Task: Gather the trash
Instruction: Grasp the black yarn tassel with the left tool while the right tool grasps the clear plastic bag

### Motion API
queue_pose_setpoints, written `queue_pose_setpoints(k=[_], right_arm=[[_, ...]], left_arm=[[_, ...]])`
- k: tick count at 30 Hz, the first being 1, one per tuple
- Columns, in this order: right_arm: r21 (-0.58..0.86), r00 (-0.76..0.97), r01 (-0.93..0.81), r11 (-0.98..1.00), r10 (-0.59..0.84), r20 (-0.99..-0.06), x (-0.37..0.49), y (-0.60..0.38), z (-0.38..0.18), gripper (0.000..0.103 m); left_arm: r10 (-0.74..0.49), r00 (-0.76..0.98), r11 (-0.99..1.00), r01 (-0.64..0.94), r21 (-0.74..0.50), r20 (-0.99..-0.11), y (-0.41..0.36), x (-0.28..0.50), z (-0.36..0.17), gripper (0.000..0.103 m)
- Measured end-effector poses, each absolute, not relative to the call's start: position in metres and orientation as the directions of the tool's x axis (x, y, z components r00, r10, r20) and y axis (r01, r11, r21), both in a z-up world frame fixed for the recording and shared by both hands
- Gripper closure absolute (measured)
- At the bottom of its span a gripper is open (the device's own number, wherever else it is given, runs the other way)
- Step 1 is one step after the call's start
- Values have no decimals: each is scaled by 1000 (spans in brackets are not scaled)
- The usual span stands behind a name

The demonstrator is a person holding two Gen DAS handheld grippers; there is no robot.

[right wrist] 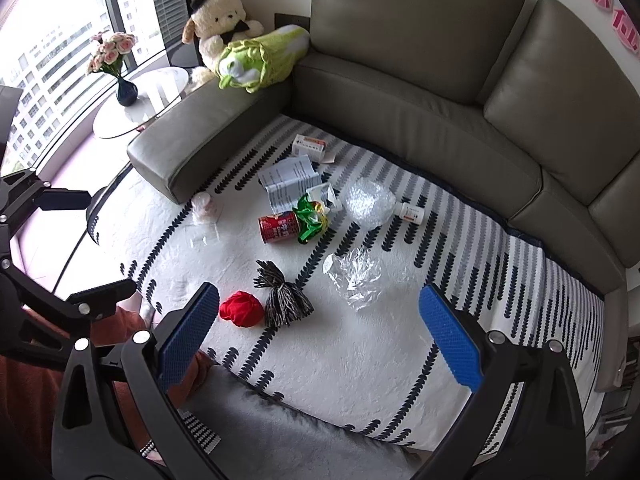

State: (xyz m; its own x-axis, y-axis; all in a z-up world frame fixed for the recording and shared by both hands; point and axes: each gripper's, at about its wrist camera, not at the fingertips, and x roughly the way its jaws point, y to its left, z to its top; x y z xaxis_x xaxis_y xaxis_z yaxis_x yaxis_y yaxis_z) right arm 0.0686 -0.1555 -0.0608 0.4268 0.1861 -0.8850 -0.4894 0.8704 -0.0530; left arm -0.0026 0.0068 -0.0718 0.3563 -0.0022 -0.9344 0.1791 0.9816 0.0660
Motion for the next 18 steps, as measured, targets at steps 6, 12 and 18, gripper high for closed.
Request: queue_pose_setpoints(k=[6,12,18], right_arm=[[-48,420,-460,887,170,-892,96,-167,-118,7],[-89,429,-474,876,141,-892,134,-180,-195,7],[-103,414,-501,859,134,-900,172,-189,-271,7]], left_arm=[[-29,314,982,186,31,-949,-10,12,-131,6],[-8,319,996,91,22,-948,-20,41,-205,6],[25,292,1000,-12,22,-956,-26,74,-282,6]])
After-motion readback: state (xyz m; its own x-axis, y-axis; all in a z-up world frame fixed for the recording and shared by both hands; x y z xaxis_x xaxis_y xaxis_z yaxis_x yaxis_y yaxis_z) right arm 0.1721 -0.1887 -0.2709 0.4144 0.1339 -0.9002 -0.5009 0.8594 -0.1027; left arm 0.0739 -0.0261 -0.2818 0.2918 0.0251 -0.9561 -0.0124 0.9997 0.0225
